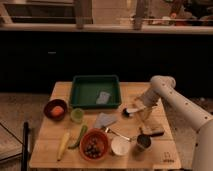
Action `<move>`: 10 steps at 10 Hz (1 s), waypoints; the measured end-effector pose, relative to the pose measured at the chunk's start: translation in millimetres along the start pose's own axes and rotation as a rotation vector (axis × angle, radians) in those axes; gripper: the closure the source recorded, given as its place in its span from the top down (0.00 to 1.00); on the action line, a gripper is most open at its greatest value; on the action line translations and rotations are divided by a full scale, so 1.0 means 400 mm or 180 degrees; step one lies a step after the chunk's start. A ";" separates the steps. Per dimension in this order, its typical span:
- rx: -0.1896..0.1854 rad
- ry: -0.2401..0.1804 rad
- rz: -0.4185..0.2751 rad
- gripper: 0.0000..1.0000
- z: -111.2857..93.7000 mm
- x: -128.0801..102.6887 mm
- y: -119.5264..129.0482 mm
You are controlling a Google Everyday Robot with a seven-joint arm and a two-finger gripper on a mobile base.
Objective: Wipe table surface with brush
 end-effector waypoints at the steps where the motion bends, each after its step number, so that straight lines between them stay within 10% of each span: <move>1: -0.0008 0.0006 0.0011 0.53 0.005 0.002 0.001; 6: -0.0006 0.0108 -0.0017 0.05 0.003 -0.003 0.013; 10: 0.0072 0.0315 -0.0224 0.00 -0.070 -0.036 0.006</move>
